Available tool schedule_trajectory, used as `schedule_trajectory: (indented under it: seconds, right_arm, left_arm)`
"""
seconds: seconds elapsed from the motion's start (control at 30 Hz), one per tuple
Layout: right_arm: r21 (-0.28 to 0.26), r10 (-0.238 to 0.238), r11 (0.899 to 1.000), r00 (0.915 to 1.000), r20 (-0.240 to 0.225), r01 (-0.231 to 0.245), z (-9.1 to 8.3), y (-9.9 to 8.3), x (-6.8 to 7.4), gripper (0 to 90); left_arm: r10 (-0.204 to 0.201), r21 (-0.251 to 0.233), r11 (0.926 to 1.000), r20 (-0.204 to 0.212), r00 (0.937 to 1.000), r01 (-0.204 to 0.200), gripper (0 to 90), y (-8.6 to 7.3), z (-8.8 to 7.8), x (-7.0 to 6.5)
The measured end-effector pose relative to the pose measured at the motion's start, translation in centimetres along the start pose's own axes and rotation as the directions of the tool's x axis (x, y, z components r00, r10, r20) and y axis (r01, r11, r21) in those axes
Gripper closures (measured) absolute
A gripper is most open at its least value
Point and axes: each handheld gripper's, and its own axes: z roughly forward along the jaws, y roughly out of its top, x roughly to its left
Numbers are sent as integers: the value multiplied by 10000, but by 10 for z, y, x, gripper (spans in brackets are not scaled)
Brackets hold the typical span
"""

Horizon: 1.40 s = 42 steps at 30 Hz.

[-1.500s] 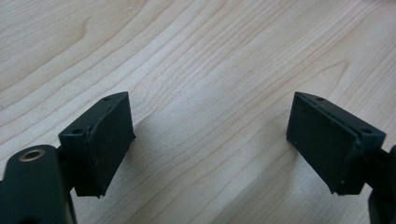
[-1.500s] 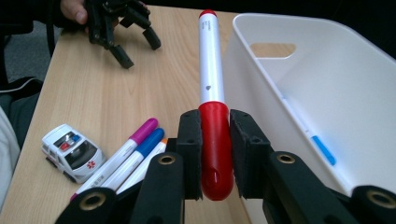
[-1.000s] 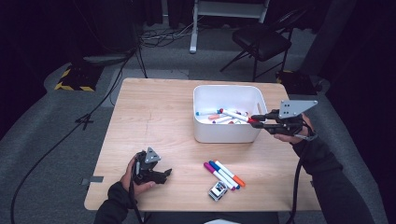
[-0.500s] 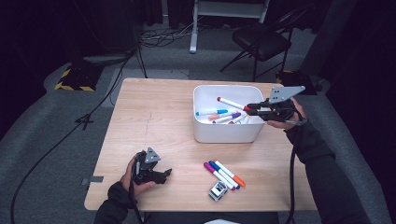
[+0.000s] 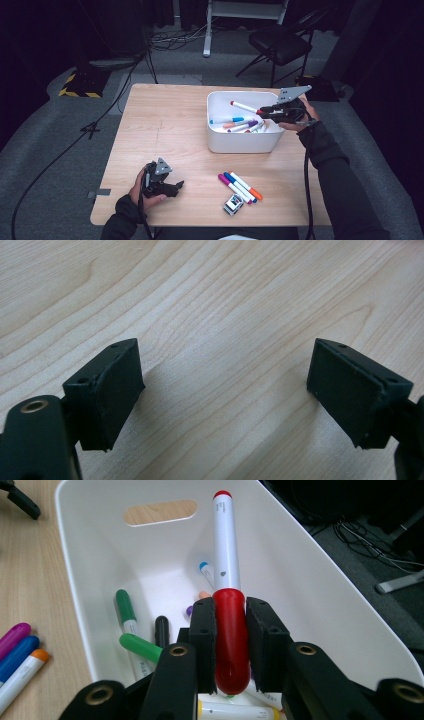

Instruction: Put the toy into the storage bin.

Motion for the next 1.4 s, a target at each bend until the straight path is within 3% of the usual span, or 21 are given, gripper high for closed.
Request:
schedule_trajectory:
  seconds: [0.2, 0.33, 0.77, 1.17, 1.4]
  right_arm:
    - [605, 58, 9981, 10000, 4, -58, 12, -2, -4, 752]
    - [853, 36, 9964, 9997, -232, -16, 15, -5, -3, 751]
    - [1691, -139, 9853, 9975, -699, 255, 9, -20, 3, 751]
    - [1997, -163, 9794, 9975, -688, 298, -6, -27, 4, 748]
    - [1836, -54, 9829, 9982, -590, 161, -12, -29, 4, 714]
  left_arm:
    - [3, 1, 10000, -3, 10000, -3, 152, 0, 0, 0]
    - [11, 3, 10000, -3, 10000, -11, 151, 0, 0, 0]
    - [7, 3, 10000, -2, 10000, -7, 152, 0, 0, 0]
    - [6, 1, 10000, -2, 10000, -6, 152, 0, 0, 0]
    - [-27, -4, 10000, 48, 10000, 27, 150, 0, 0, 0]
